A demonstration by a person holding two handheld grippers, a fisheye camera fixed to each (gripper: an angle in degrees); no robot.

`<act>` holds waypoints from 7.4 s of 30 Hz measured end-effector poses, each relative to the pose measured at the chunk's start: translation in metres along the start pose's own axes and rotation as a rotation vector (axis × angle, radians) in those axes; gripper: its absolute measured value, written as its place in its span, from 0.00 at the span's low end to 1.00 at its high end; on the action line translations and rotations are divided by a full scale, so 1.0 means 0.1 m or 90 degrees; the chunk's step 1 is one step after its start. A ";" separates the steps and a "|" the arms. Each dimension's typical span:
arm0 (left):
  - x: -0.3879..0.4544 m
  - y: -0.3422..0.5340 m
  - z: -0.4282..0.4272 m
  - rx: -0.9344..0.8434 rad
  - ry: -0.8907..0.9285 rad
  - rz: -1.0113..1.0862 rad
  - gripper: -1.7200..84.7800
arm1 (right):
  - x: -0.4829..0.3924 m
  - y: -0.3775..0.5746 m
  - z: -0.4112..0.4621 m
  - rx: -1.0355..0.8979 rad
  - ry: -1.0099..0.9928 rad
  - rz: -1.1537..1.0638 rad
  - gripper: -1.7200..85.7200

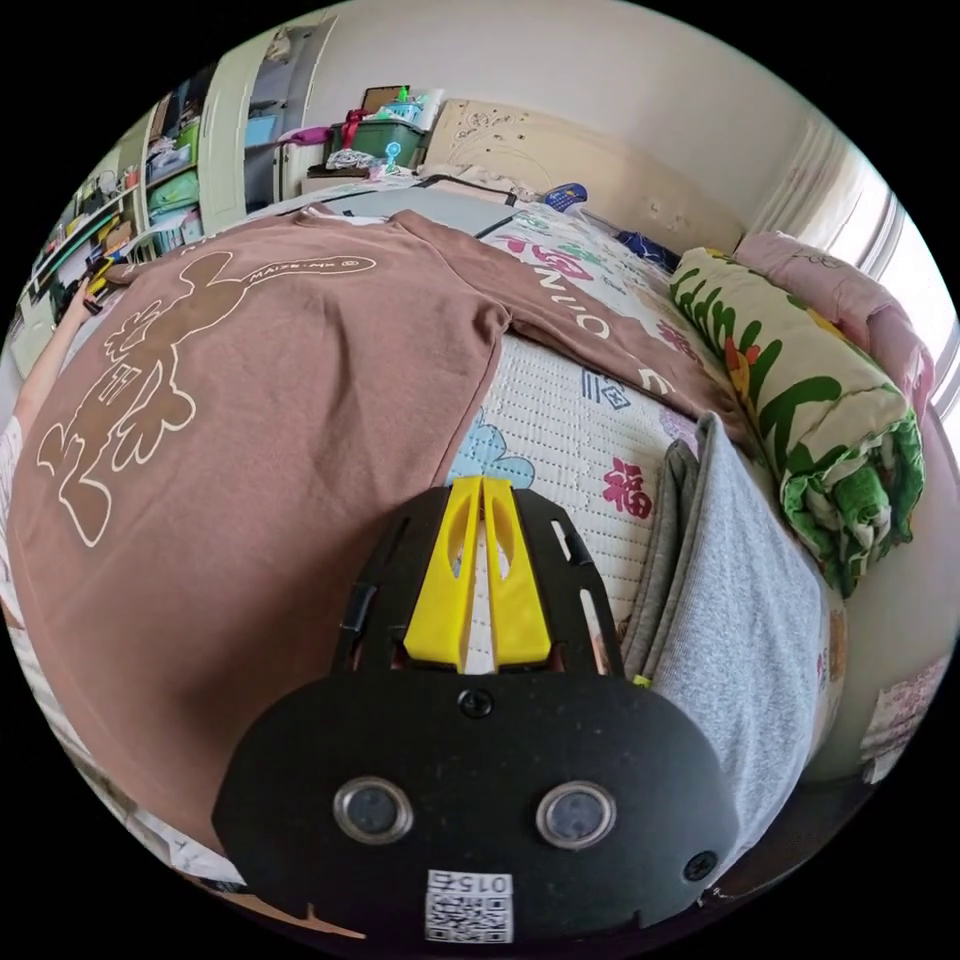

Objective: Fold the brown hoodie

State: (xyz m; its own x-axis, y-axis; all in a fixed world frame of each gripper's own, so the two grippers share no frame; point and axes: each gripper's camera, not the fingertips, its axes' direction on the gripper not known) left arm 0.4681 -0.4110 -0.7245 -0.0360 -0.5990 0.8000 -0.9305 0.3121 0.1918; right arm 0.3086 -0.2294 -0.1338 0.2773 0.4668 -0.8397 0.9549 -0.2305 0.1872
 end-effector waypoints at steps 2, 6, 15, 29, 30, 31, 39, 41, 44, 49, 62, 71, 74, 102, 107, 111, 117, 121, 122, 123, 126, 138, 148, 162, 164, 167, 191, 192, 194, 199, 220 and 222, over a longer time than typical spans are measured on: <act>-0.04 0.07 -0.12 -0.003 -0.012 -0.023 0.17 | 0.06 0.06 -0.05 0.002 -0.007 0.004 0.02; 0.29 0.34 -0.61 0.025 -0.086 0.058 0.18 | 0.45 0.19 -0.16 -0.003 -0.092 0.044 0.03; 0.78 1.83 -2.93 -0.080 0.344 0.302 0.18 | 0.84 1.28 -1.31 0.194 -0.215 0.086 0.12; -1.19 4.20 -4.36 -0.157 0.213 0.329 0.18 | 0.92 3.88 -1.85 0.304 -0.355 0.203 0.18; -1.25 4.22 -4.30 -0.168 0.218 0.329 0.16 | 0.91 3.97 -1.86 0.314 -0.364 0.214 0.18; -1.28 4.23 -4.26 -0.175 0.226 0.326 0.15 | 0.90 4.00 -1.87 0.314 -0.367 0.218 0.18; -2.06 4.20 -4.02 -0.151 0.256 0.264 0.03 | 0.72 4.16 -2.07 0.243 -0.302 0.168 0.11; -2.20 4.19 -3.98 -0.142 0.259 0.271 0.02 | 0.73 4.22 -2.09 0.246 -0.309 0.163 0.10; -2.39 4.21 -3.90 -0.132 0.245 0.296 0.02 | 0.78 4.32 -2.08 0.259 -0.341 0.173 0.07; -2.76 4.23 -3.77 -0.122 0.227 0.336 0.02 | 0.79 4.48 -2.09 0.260 -0.360 0.180 0.04; -3.77 4.65 -2.83 -0.157 0.115 0.469 0.03 | 0.18 4.57 -1.99 0.217 -0.256 0.138 0.04; -4.50 4.99 -2.45 -0.128 0.061 0.518 0.05 | -0.50 4.77 -1.99 0.306 -0.143 0.186 0.06; -4.79 5.02 -2.39 -0.135 0.059 0.531 0.06 | -0.75 4.84 -1.99 0.344 -0.095 0.202 0.06; -3.36 7.00 -1.05 -0.188 0.514 1.026 0.10 | -0.98 4.20 -2.64 0.392 -0.124 0.241 0.06; -2.96 8.24 0.03 -0.366 0.445 1.191 0.10 | -0.78 3.96 -2.87 0.378 -0.164 0.262 0.07; -3.12 8.52 0.66 -0.470 0.454 1.115 0.11 | -0.32 3.73 -3.16 0.316 -0.260 0.256 0.07; -3.59 8.52 1.08 -0.525 0.362 1.053 0.14 | 0.59 3.29 -3.96 0.427 -0.202 0.332 0.08; -3.71 8.61 1.18 -0.529 0.345 1.056 0.14 | 0.92 2.53 -4.25 0.524 -0.195 0.304 0.10; -3.75 8.63 1.19 -0.526 0.344 1.058 0.14 | 1.07 2.21 -4.27 0.539 -0.218 0.294 0.12; -3.78 8.65 1.19 -0.518 0.342 1.064 0.14 | 1.26 1.86 -4.28 0.542 -0.228 0.286 0.13; -3.86 8.71 1.16 -0.489 0.333 1.086 0.14 | 2.08 1.02 -4.17 0.507 -0.240 0.377 0.16; -3.90 8.50 1.41 -0.498 0.307 1.046 0.18 | 4.60 -1.08 -2.27 0.355 -0.278 0.778 0.19; -3.70 8.18 1.48 -0.499 0.311 1.049 0.18 | 5.50 -1.60 -0.98 0.265 -0.321 0.977 0.14; -3.01 7.23 1.63 -0.521 0.329 1.041 0.17 | 3.94 -2.21 -1.30 0.475 -0.154 0.614 0.02; -2.90 7.02 1.68 -0.519 0.333 1.020 0.15 | 3.31 -2.45 -1.46 0.486 -0.169 0.486 0.02; -2.75 6.38 1.72 -0.476 0.392 0.889 0.15 | 2.12 -2.64 -1.61 0.460 -0.239 0.276 0.02; -2.33 3.86 3.52 -0.699 0.502 0.212 0.15 | -0.75 -0.71 -0.07 0.216 -0.514 -0.239 0.02; -2.27 3.82 3.51 -0.693 0.501 0.214 0.14 | -0.76 -0.66 0.03 0.209 -0.519 -0.239 0.02; -2.19 3.75 3.46 -0.675 0.499 0.213 0.14 | -0.80 -0.57 0.15 0.201 -0.517 -0.245 0.02; -1.98 3.61 3.27 -0.618 0.485 0.216 0.12 | -0.93 -0.30 0.48 0.175 -0.492 -0.279 0.03; -1.28 3.87 3.09 -0.649 0.455 0.229 0.08 | -2.51 0.95 1.23 0.234 -0.091 -0.505 0.06; -1.28 3.83 2.92 -0.589 0.439 0.231 0.03 | -2.46 1.16 1.38 0.212 -0.094 -0.541 0.05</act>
State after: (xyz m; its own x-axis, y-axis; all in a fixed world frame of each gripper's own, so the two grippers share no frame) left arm 0.0104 -0.4304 -0.9193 0.2234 0.0633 0.9727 -0.2829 0.9591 0.0026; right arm 0.3360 -0.4891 0.0243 -0.5407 0.4828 -0.6889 0.7453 -0.1048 -0.6585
